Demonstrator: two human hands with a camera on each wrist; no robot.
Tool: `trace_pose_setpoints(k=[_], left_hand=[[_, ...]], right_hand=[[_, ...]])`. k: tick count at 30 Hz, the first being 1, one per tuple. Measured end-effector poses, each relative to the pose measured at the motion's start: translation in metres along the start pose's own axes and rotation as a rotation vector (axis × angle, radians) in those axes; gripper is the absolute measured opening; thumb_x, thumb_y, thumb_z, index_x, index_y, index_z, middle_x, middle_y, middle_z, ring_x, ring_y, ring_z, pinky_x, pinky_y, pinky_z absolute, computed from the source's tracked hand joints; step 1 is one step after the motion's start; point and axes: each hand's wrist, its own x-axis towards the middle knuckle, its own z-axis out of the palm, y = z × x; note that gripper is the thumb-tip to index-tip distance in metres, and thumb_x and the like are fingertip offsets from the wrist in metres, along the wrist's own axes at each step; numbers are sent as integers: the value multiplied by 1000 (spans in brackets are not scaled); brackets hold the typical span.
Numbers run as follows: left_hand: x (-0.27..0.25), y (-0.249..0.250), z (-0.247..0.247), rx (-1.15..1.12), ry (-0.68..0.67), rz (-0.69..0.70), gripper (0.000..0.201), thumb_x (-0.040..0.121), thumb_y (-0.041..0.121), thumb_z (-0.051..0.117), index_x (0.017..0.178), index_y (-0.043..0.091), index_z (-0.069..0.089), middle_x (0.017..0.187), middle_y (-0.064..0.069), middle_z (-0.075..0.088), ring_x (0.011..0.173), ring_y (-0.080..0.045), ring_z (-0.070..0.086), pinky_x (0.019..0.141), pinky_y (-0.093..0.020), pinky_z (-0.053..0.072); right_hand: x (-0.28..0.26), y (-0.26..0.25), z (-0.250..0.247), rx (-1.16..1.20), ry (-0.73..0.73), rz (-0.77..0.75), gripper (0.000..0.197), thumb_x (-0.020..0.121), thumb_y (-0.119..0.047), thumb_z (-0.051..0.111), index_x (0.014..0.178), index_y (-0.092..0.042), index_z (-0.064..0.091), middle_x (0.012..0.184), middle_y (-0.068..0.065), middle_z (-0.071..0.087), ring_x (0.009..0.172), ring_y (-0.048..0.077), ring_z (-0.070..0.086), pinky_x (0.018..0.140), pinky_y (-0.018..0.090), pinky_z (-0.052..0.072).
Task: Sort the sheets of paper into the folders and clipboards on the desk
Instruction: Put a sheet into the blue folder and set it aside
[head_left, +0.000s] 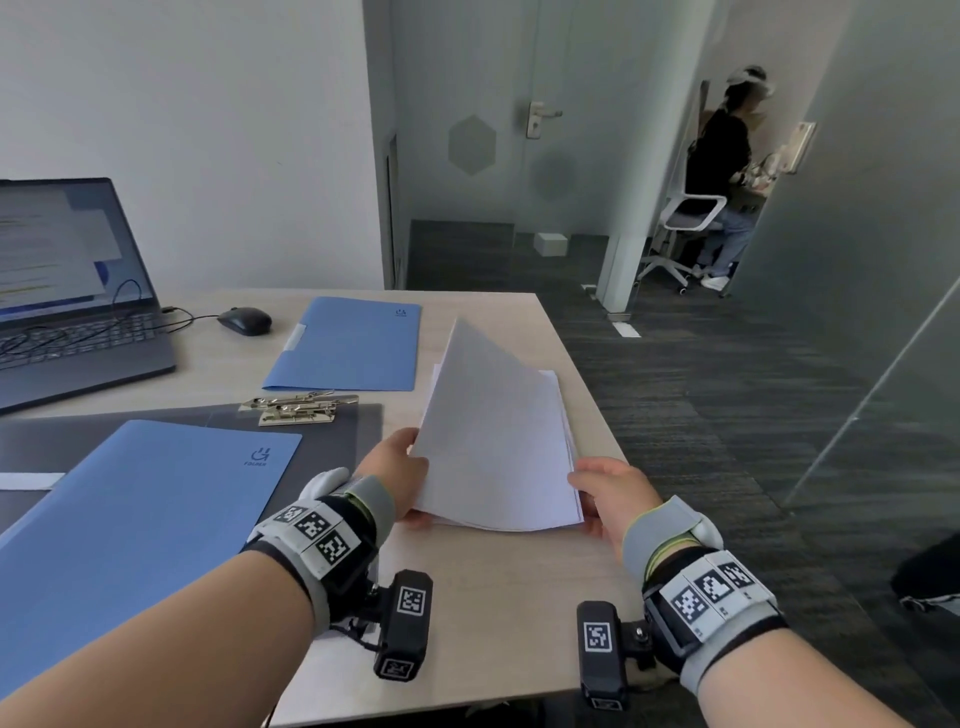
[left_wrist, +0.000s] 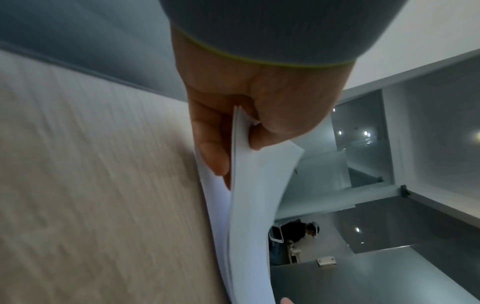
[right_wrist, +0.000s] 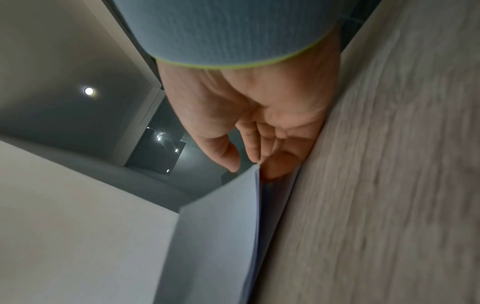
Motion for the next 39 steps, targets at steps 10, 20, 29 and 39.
trace_pose_setpoints(k=[10,20,29,39], left_hand=[[-20,-15,-29,-290,-52,221,38,99,9,46,125,36,54,110,-1,65,89,-24,65,54,-33,55],[-32,3,-77,-481,-106,304,50,63,6,63,111,17,68,102,-11,72,91,-32,67,84,-45,51],[-30,-12,-93,-429,36,418,74,29,61,93,87,17,79,99,-11,77,92,-30,72,87,-44,56],[-39,-32,-82,-370,-3,381,52,50,45,95,88,15,76,84,-1,78,80,-18,74,72,-28,59]], right_hand=[[-11,-25,8,276,-88,-119,51,87,-20,66,135,-29,51,119,3,68,104,25,66,88,42,53],[-34,-42,50,251,-238,-380,27,94,-1,54,102,-20,72,104,3,77,101,26,71,89,42,55],[-42,-39,68,235,-355,-359,28,68,-2,62,85,-18,77,94,8,77,85,22,72,78,40,57],[-48,-24,75,140,-352,-361,18,82,-5,76,95,-17,74,97,2,78,93,15,73,90,34,55]])
